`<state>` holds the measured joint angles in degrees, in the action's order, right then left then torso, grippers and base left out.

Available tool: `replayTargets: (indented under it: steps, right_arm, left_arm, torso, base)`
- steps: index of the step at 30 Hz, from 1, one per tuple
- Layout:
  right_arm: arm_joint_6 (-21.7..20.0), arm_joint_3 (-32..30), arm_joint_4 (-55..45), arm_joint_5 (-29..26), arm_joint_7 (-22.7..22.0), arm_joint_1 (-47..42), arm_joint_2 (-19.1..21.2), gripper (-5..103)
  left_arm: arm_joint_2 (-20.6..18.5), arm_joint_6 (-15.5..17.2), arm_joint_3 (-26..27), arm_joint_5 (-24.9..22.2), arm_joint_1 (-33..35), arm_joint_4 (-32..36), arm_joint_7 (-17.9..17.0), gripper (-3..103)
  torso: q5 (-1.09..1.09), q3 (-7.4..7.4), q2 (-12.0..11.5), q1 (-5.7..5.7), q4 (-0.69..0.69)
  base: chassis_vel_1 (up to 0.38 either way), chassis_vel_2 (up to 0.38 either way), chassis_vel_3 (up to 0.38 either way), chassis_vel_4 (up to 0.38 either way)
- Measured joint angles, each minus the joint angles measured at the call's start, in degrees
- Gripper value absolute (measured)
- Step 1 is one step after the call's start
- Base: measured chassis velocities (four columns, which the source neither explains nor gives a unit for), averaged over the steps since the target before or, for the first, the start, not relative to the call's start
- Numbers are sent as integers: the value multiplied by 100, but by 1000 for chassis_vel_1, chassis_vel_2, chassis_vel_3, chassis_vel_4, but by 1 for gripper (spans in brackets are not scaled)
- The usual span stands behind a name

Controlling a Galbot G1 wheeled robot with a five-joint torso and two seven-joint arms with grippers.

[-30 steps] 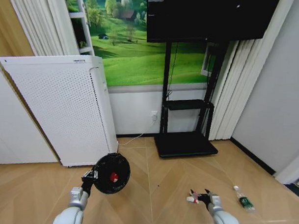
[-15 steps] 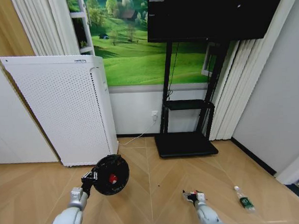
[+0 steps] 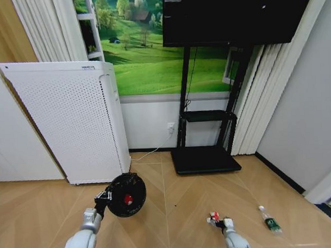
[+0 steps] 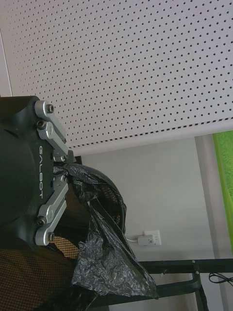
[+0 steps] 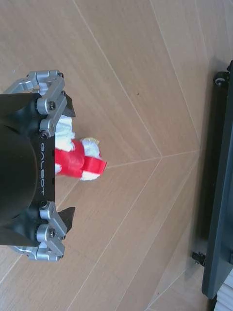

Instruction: Pick up the trash bin and place the garbage on the floor into it.

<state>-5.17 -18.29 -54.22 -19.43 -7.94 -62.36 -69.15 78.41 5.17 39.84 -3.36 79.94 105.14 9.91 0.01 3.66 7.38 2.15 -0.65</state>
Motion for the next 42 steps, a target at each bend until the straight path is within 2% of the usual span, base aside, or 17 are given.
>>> replayTargets:
  steps: [13,15,18,19,20,22,25,26,28,31,33,36,40,42]
  right_arm:
    - [16,6,362,179,-34,269,-62,101]
    - [15,6,457,276,-10,276,-59,94]
    - [17,7,502,314,19,283,-68,91]
    - [23,7,534,347,42,289,-86,86]
    - [37,7,568,378,66,301,-115,75]
    - [44,8,582,390,75,307,-130,75]
    - [59,18,611,421,95,326,-161,59]
    - [59,18,611,421,95,326,-161,59]
    - [76,25,637,447,111,343,-170,48]
    - [84,25,648,451,114,345,-172,42]
    - [98,23,650,466,117,346,-170,32]
    - [110,18,645,476,119,328,-161,26]
    - [105,17,514,440,113,238,-126,24]
    - [28,17,49,201,82,-3,57,24]
  left_arm:
    - [-1,-34,18,14,-2,-55,-3,6]
    - [-1,-39,18,17,-16,-79,-4,6]
    - [-1,-40,18,18,-23,-94,-4,6]
    - [-1,-43,18,20,-29,-106,-4,6]
    - [-2,-48,17,21,-35,-119,-5,6]
    - [-3,-49,17,21,-37,-126,-5,6]
    - [-8,-61,21,21,-42,-154,-6,6]
    - [-8,-61,21,21,-42,-154,-6,6]
    - [-14,-78,26,21,-43,-176,-7,6]
    - [-15,-89,29,20,-43,-187,-8,6]
    - [-17,-94,32,19,-46,-195,-10,6]
    - [-15,-96,31,16,-50,-195,-10,6]
    - [-7,-97,16,16,-51,-195,-11,6]
    - [11,-98,-26,15,-52,-186,-14,6]
  torso:
    - [-2,0,1,-1,-1]
    - [-2,0,1,-1,-2]
    - [-2,0,1,-1,-2]
    - [-2,0,1,-1,-2]
    - [-1,0,1,-1,-2]
    - [-1,0,1,-1,-1]
    - [-1,0,1,-1,-1]
    - [-1,0,1,-1,-1]
    - [-2,0,1,-1,-1]
    - [-2,0,1,-1,-1]
    - [-2,0,1,0,-1]
    - [-2,0,1,0,-1]
    - [0,0,1,0,-1]
    - [1,0,0,0,0]
  base:
    - [0,0,0,0]
    - [0,0,0,0]
    - [0,0,0,0]
    - [0,0,0,0]
    - [0,0,0,0]
    - [0,0,0,0]
    - [0,0,0,0]
    - [0,0,0,0]
    - [0,0,0,0]
    - [0,0,0,0]
    - [0,0,0,0]
    - [0,0,0,0]
    - [0,0,0,0]
    - [0,0,0,0]
